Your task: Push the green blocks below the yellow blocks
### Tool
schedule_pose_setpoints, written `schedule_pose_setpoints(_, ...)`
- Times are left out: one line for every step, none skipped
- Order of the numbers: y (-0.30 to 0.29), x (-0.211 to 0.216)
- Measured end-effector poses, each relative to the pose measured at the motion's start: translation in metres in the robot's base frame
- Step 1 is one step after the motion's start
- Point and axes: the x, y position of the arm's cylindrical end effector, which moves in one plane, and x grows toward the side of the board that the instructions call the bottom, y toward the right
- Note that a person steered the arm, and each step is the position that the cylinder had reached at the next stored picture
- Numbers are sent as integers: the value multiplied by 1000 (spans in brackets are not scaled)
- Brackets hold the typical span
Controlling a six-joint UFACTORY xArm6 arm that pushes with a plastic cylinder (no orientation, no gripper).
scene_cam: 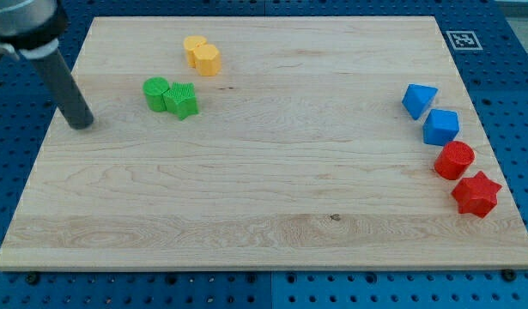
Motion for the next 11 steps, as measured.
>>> schedule_pose_setpoints(9,-39)
schedule_pose_setpoints(52,-52)
schedule_pose_setpoints(83,-45)
schedule_pose_setpoints(94,-26)
schedule_pose_setpoints(101,-26)
schedule_pose_setpoints(102,-26)
schedule_pose_setpoints(112,-26)
schedule_pose_setpoints(108,-10)
schedule_pose_setpoints(106,5)
schedule_pose_setpoints(101,10)
schedule_pose_setpoints(96,29)
